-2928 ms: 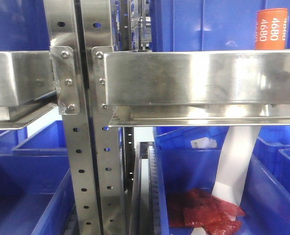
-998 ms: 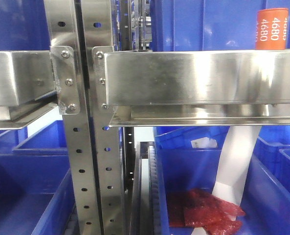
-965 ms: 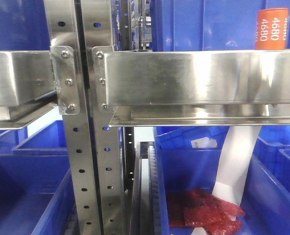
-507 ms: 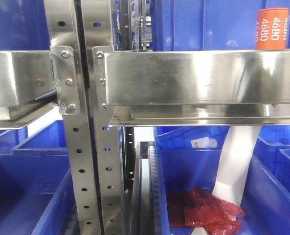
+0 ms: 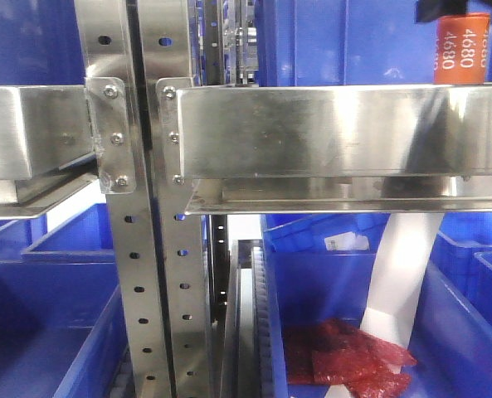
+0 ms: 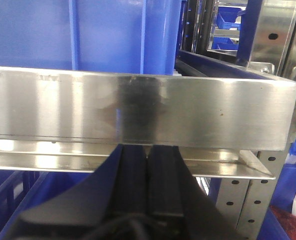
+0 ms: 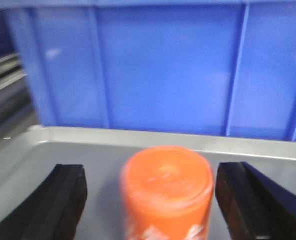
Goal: Grab orange capacitor from left shelf to right conveyor
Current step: 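Close the right gripper around the orange capacitor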
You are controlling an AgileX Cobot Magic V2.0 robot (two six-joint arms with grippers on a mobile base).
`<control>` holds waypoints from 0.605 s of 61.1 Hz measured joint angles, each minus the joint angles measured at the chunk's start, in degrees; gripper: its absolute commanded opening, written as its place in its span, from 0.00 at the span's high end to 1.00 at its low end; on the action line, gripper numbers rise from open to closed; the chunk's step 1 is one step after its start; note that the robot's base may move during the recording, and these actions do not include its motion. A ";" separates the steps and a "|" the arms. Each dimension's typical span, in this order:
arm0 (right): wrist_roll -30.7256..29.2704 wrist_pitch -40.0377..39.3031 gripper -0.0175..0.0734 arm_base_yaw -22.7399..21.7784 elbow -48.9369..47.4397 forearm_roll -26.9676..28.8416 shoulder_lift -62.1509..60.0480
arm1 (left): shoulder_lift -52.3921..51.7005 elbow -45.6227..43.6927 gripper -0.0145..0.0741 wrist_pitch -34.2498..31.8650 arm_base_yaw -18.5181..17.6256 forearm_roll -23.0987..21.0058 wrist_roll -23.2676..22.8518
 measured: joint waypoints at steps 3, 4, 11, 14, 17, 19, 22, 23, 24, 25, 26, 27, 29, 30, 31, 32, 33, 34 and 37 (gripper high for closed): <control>0.63 -0.62 0.12 -0.64 -0.52 0.00 1.52 | 0.00 0.00 0.98 0.00 0.00 0.00 0.00; 0.87 -0.87 0.12 -0.82 -0.68 0.00 1.92 | 0.00 0.00 0.98 0.00 0.00 0.00 0.00; 3.55 -2.64 0.12 -1.47 -0.97 0.00 4.62 | 0.00 0.00 0.98 0.00 0.00 0.00 0.00; 4.47 -3.47 0.12 -1.47 -1.06 0.00 5.45 | 0.00 0.00 0.98 0.00 0.00 0.00 0.00; 5.22 -3.87 0.13 -1.47 -1.06 0.00 6.30 | 0.00 0.00 0.98 0.00 0.00 0.00 0.00; 5.33 -4.23 0.14 -1.47 -1.06 -0.13 6.83 | 0.00 0.00 0.98 0.00 0.00 0.00 0.00; 5.52 -4.78 0.17 -1.47 -1.06 -0.41 7.35 | 0.00 0.00 0.98 0.00 0.00 0.00 0.00; 5.52 -4.79 0.19 -1.47 -1.06 -0.53 7.52 | 0.00 0.00 0.98 0.00 0.00 0.00 0.00; 5.52 -4.88 0.21 -1.47 -1.06 -0.67 7.69 | 0.00 0.00 0.98 0.00 0.00 0.00 0.00; 5.52 -4.88 0.23 -1.47 -1.06 -0.78 7.80 | 0.00 0.00 0.98 0.00 0.00 0.00 0.00; 5.52 -4.88 0.27 -1.47 -1.06 -0.80 7.96 | 0.00 0.00 0.98 0.00 0.00 0.00 0.00; 5.57 -4.88 0.29 -1.47 -1.06 -0.88 8.17 | 0.00 0.00 0.98 0.00 0.00 0.00 0.00; 5.57 -4.88 0.35 -1.47 -1.06 -1.02 8.23 | 0.00 0.00 0.98 0.00 0.00 0.00 0.00; 5.57 -4.88 0.38 -1.47 -1.06 -1.16 8.37 | 0.00 0.00 0.98 0.00 0.00 0.00 0.00; 5.57 -4.88 0.41 -1.47 -1.06 -1.28 8.37 | 0.00 0.00 0.98 0.00 0.00 0.00 0.00; 5.57 -4.91 0.45 -1.47 -1.06 -1.42 8.37 | 0.00 0.00 0.98 0.00 0.00 0.00 0.00; 5.57 -4.91 0.49 -1.47 -1.06 -1.85 8.37 | 0.00 0.00 0.98 0.00 0.00 0.00 0.00; 5.57 -4.91 0.52 -1.47 -1.06 -1.85 8.37 | 0.00 0.00 0.98 0.00 0.00 0.00 0.00; 5.57 -4.91 0.61 -1.47 -1.06 -2.30 8.37 | 0.00 0.00 0.98 0.00 0.00 0.00 0.00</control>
